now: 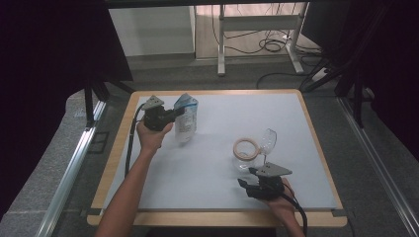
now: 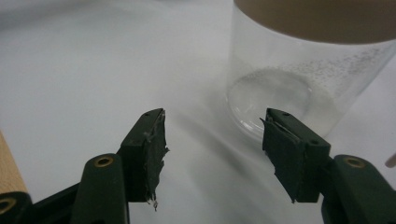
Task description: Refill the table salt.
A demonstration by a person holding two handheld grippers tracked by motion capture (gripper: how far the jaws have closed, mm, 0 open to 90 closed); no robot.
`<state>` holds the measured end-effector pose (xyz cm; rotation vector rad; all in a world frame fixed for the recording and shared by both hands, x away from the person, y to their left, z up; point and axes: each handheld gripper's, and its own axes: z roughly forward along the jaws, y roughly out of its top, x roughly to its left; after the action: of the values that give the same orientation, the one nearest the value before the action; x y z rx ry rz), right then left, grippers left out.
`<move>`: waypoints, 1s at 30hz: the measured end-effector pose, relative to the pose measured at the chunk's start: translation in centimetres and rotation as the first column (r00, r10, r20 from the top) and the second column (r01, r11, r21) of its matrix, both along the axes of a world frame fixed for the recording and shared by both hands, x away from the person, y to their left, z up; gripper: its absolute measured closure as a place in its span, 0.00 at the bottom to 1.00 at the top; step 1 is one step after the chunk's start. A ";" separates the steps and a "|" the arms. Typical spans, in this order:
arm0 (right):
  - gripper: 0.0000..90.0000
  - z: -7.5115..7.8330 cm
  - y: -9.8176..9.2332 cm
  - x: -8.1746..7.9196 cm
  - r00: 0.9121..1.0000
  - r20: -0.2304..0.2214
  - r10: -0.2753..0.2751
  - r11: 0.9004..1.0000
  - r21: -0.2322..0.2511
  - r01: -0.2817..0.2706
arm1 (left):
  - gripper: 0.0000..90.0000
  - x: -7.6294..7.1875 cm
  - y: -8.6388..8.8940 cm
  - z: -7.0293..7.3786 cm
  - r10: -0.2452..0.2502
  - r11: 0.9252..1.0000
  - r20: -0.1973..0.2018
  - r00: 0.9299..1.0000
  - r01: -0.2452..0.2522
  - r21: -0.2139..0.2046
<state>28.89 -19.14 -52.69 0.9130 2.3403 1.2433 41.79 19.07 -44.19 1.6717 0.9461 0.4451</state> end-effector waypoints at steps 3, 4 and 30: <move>0.44 0.0 0.3 -0.1 1.000 0.005 0.009 1.000 -0.003 -0.009 | 1.00 -0.5 0.0 0.5 -0.011 1.000 0.005 1.000 0.011 -0.011; 0.44 0.0 0.4 -0.2 1.000 0.007 0.010 1.000 -0.003 -0.010 | 1.00 -0.7 0.1 0.6 -0.016 1.000 0.006 1.000 0.016 -0.014; 0.44 -0.5 3.1 -0.8 0.998 0.019 0.054 0.998 0.010 -0.054 | 1.00 -4.4 0.1 -0.2 -0.062 0.996 0.019 0.998 0.063 -0.058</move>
<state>28.13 -16.00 -53.24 0.8429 2.3612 1.2805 37.36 19.19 -44.38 1.6372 0.8834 0.3857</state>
